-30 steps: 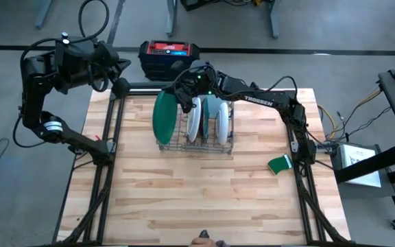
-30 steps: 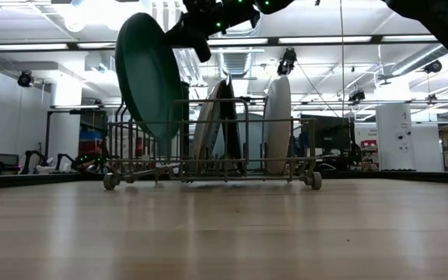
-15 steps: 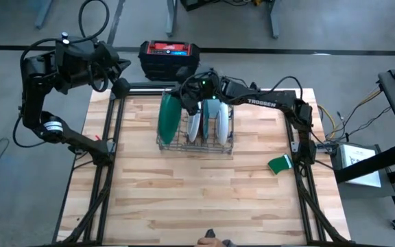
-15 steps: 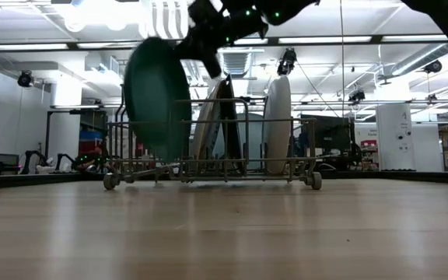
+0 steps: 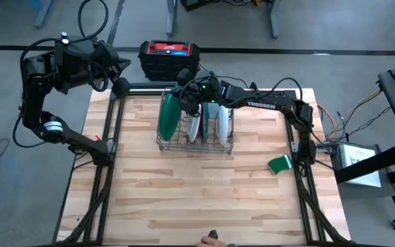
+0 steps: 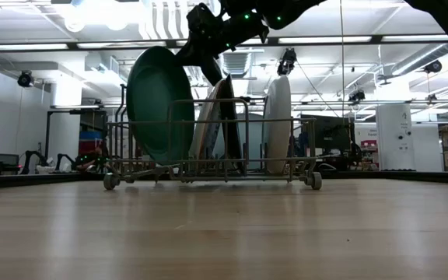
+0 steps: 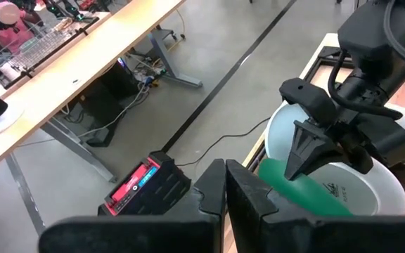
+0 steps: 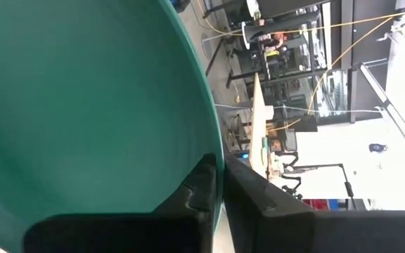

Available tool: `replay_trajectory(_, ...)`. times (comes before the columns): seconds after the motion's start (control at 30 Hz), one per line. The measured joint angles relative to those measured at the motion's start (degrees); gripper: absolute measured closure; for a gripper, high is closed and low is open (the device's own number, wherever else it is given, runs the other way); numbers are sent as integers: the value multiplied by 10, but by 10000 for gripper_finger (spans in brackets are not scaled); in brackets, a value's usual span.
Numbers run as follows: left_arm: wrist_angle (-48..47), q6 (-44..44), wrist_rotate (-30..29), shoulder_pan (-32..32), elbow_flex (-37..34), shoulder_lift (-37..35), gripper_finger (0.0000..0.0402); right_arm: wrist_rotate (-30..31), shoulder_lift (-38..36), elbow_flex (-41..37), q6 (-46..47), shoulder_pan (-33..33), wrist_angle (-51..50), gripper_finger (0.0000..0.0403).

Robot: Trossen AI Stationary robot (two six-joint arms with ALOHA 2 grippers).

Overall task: Sort dishes
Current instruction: Put the dark green plate in the dishwasher rack, then adjust the white and blue patterned plate in the dishwasher rack

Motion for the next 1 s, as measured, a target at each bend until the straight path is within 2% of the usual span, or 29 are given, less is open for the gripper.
replay_trajectory(0.33,8,0,0,0,0,0,400,60,1,0,3,5,-2,270)
replay_trajectory(0.43,8,0,0,0,0,0,400,68,1,0,3,5,-2,246)
replay_trajectory(0.53,8,0,0,0,0,0,400,103,1,0,-1,5,-2,229)
replay_trajectory(0.8,8,0,0,0,0,0,400,218,-45,0,9,-8,-54,216)
replay_trajectory(0.9,7,0,0,0,-1,0,400,220,-82,1,49,-15,-117,222)
replay_trajectory(1.0,6,0,4,0,-7,0,400,165,-125,1,116,-16,-205,237)
